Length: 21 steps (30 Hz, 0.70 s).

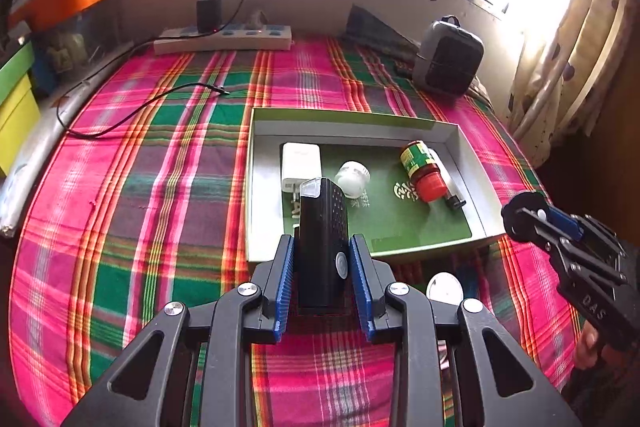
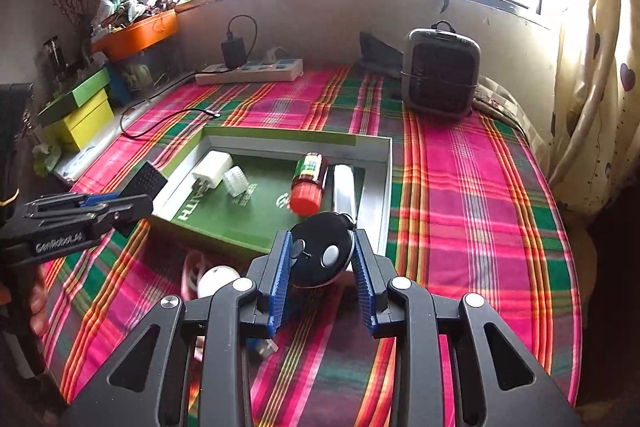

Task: Organize rigid objects
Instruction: 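Carry the device with left gripper while right gripper carries the disc into the tray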

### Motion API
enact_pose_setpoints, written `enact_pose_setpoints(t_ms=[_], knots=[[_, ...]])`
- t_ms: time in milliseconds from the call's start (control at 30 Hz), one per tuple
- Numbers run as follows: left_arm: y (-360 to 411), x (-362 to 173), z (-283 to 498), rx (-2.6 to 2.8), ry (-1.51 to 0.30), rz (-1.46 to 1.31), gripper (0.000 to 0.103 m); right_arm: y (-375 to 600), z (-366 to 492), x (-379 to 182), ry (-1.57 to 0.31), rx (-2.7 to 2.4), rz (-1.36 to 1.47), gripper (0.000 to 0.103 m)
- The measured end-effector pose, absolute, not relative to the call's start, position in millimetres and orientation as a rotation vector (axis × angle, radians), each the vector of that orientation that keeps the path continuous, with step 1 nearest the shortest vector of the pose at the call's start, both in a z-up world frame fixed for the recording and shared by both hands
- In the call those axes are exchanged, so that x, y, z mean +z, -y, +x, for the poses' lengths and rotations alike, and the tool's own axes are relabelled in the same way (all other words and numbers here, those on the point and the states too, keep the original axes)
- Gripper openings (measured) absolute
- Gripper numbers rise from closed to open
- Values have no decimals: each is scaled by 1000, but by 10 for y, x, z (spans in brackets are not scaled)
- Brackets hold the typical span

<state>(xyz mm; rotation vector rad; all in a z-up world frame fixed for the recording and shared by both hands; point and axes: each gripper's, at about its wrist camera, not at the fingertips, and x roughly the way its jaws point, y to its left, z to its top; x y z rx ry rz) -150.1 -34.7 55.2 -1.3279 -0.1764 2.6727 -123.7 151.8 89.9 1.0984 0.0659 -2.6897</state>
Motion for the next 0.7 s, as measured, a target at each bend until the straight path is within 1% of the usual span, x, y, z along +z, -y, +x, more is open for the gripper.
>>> enact_pose_setpoints(t_ms=[500, 600, 700], knots=[[318, 428, -1811, 2648, 189, -1353, 27, -1465, -1877, 743, -95, -2678, 1174, 31], [314, 397, -1863, 2644, 190, -1361, 22, -1454, -1993, 701, -106, -2673, 1188, 31], [302, 369, -1905, 2642, 183, -1364, 22, -1447, -2091, 659, -110, -2673, 1205, 31]])
